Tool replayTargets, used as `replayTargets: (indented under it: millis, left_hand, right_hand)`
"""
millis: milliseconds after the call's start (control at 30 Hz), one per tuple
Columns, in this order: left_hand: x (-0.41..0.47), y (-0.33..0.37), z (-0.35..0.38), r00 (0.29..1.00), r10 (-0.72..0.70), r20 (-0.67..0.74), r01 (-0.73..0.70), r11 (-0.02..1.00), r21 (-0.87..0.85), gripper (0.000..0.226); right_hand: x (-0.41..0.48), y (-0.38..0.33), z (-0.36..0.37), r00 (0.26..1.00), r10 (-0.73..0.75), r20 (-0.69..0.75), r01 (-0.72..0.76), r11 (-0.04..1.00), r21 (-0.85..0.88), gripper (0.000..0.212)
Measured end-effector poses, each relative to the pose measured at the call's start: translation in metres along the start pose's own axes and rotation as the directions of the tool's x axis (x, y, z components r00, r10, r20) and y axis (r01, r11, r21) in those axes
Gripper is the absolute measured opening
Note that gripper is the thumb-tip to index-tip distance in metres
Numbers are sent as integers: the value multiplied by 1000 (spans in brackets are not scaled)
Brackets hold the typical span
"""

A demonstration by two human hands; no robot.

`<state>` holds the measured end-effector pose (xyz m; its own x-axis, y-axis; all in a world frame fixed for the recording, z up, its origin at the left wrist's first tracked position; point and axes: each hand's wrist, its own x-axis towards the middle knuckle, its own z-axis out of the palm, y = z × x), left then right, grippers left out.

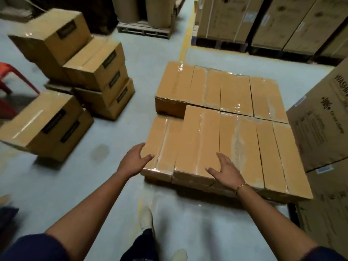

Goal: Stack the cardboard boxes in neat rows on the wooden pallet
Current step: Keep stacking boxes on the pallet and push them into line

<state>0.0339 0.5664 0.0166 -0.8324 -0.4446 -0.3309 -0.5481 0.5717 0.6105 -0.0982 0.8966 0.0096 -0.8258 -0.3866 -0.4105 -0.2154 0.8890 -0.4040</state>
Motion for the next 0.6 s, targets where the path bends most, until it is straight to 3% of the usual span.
replayTargets:
  millis: [300, 600]
  left_hand:
    - [-8, -89, -104, 977, -95, -189, 73, 990, -120, 75]
    - [34, -200, -206, 972, -168, -166, 138, 975, -176, 76]
  right_hand:
    - [38, -142, 17, 984, -178, 10, 178, 983, -50, 85]
    - [112, -299, 71, 978, -208, 25, 208, 978, 19, 84]
